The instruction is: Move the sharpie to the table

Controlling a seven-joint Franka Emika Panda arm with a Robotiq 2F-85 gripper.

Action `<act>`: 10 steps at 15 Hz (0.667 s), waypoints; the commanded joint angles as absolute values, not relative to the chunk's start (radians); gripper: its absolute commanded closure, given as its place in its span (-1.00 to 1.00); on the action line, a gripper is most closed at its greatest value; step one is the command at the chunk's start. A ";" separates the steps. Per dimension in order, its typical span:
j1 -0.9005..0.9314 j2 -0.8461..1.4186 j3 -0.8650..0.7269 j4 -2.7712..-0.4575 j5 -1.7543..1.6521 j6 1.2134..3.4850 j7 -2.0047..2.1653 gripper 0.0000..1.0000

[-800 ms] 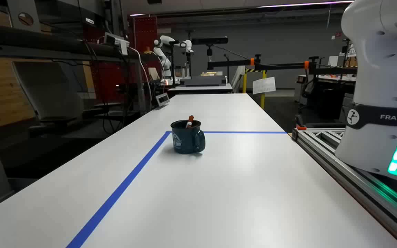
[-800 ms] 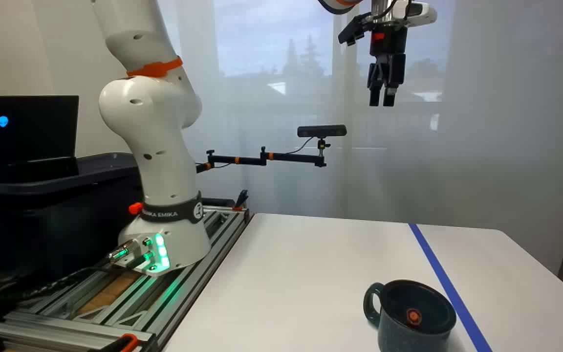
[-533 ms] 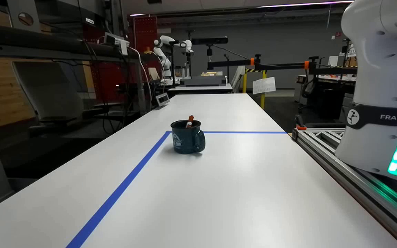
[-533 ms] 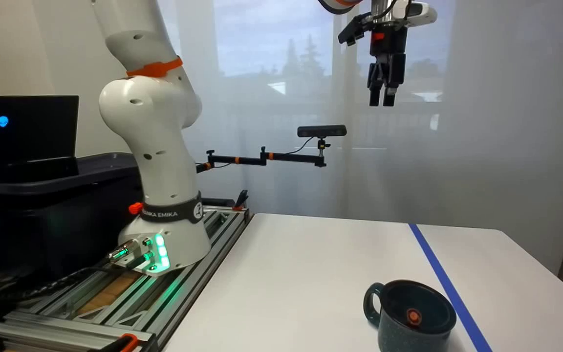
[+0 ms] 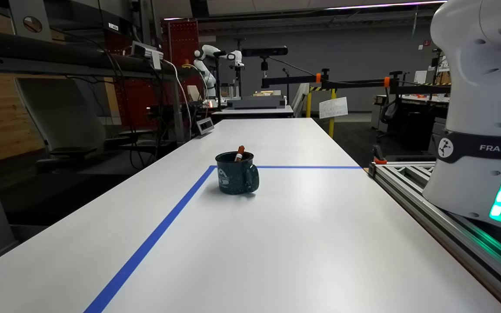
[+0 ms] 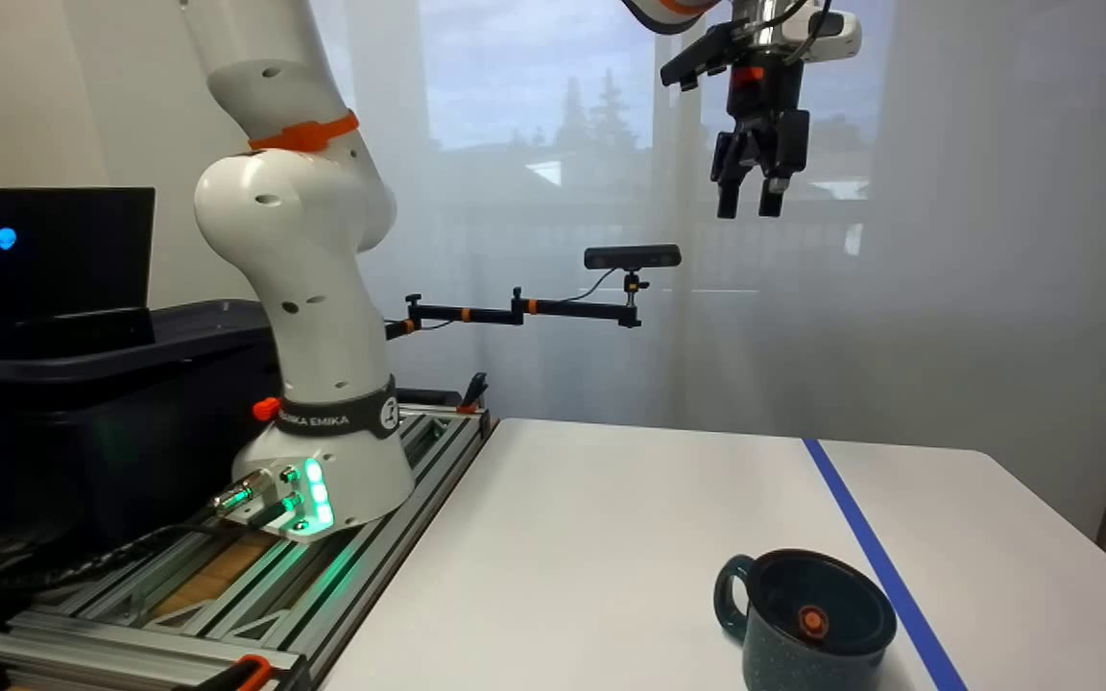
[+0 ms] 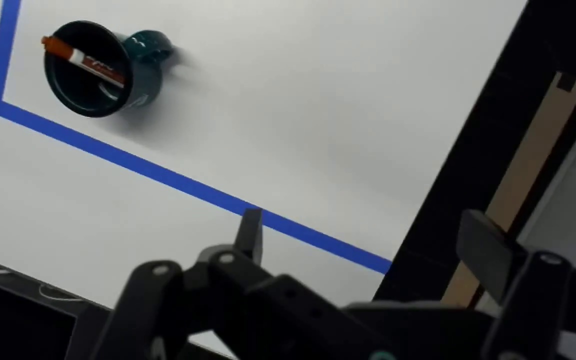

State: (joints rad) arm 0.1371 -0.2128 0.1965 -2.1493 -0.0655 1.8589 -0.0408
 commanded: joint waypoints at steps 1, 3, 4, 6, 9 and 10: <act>0.127 -0.232 0.141 -2.202 -0.163 1.808 -0.238 -1.00; 0.115 -0.235 0.113 -2.237 -0.251 1.817 -0.328 -1.00; 0.106 -0.225 0.099 -2.252 -0.307 1.832 -0.364 -1.00; 0.115 -0.209 0.098 -2.225 -0.247 1.822 -0.302 -1.00; 0.119 -0.206 0.101 -2.223 -0.245 1.822 -0.298 -1.00; 0.121 -0.206 0.103 -2.222 -0.245 1.822 -0.297 -1.00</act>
State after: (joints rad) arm 0.1167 -0.2065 0.1061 -2.2243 -0.2447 1.8246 -0.2980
